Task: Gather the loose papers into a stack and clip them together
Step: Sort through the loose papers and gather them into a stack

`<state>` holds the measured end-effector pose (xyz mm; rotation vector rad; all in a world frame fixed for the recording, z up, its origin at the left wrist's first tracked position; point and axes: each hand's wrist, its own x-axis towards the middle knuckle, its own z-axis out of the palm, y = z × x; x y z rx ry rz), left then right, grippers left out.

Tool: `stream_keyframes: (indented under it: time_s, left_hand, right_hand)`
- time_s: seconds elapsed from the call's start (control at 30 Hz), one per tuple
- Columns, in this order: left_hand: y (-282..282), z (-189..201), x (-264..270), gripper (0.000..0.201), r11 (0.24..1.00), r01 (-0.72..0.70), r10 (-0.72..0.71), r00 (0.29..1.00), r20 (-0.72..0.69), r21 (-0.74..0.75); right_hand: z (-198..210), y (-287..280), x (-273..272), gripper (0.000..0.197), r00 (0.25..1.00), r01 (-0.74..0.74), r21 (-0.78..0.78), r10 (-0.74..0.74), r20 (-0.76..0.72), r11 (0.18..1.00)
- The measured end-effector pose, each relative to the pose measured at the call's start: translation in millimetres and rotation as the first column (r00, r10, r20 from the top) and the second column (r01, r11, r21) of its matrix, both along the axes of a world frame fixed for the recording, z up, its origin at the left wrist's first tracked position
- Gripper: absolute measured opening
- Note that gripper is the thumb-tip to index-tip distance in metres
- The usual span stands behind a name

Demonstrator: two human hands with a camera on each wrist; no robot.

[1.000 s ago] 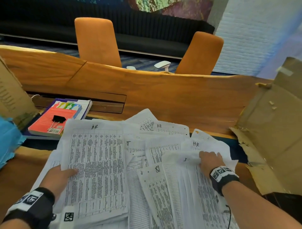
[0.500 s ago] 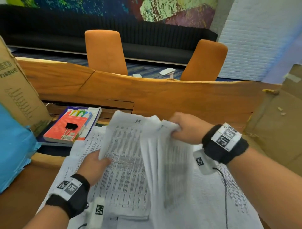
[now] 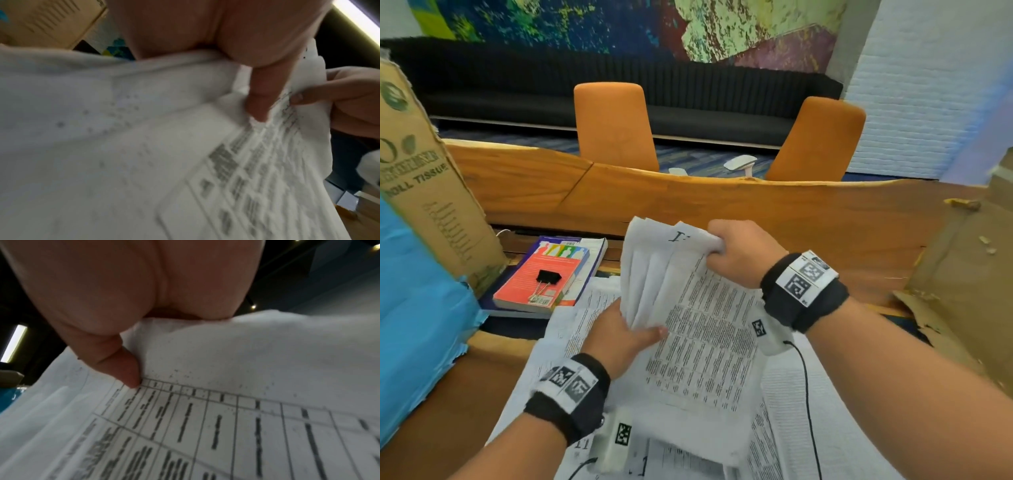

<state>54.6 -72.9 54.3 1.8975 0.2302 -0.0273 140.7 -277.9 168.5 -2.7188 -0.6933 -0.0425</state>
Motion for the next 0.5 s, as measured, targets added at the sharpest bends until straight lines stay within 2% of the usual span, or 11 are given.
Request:
stream_keyframes:
  time_s: [0.1, 0.17, 0.2, 0.23, 0.27, 0.33, 0.37, 0.4, 0.47, 0.5]
  left_hand:
    - [-7, -5, 3, 0.026, 0.996, -0.090, 0.091, 0.995, 0.047, -0.019]
    - [-4, -6, 4, 0.015, 0.993, -0.103, 0.107, 0.992, 0.066, -0.050]
    - [-1, -4, 4, 0.014, 0.991, -0.113, 0.118, 0.990, 0.077, -0.075]
    - [2, -3, 5, 0.015, 0.985, -0.134, 0.143, 0.987, 0.076, -0.106]
    - [6, -2, 6, 0.018, 0.977, -0.160, 0.171, 0.983, 0.069, -0.140]
    - [12, 0, 6, 0.020, 0.967, -0.183, 0.194, 0.980, 0.046, -0.179]
    - [12, 2, 6, 0.020, 0.970, -0.168, 0.178, 0.983, 0.043, -0.175]
    - [11, 3, 5, 0.023, 0.979, -0.130, 0.140, 0.989, 0.051, -0.158]
    - [7, 7, 4, 0.031, 0.991, -0.039, 0.050, 0.995, 0.082, -0.129]
    - [5, 10, 5, 0.035, 0.991, -0.020, 0.033, 0.995, 0.095, -0.130]
  right_hand:
    - [-11, 0, -2, 0.007, 0.981, 0.085, 0.120, -0.104, 0.165, 0.989]
    - [-26, -11, -3, 0.038, 0.926, 0.202, 0.345, -0.293, 0.239, 0.917]
    - [-38, -19, -4, 0.053, 0.898, 0.266, 0.494, -0.400, 0.185, 0.827]
    - [-50, -25, -8, 0.063, 0.884, 0.332, 0.624, -0.464, 0.057, 0.708]
    - [-64, -28, -13, 0.067, 0.872, 0.423, 0.703, -0.469, -0.143, 0.572]
    - [-97, -30, -21, 0.064, 0.797, 0.603, 0.715, -0.313, -0.517, 0.355]
    - [-108, -27, -24, 0.056, 0.753, 0.657, 0.689, -0.224, -0.619, 0.306]
    - [-115, -21, -28, 0.046, 0.739, 0.670, 0.684, -0.170, -0.652, 0.288]
    - [-111, -8, -33, 0.030, 0.780, 0.622, 0.721, -0.164, -0.603, 0.306]
    - [-102, -3, -34, 0.030, 0.822, 0.567, 0.755, -0.169, -0.543, 0.330]
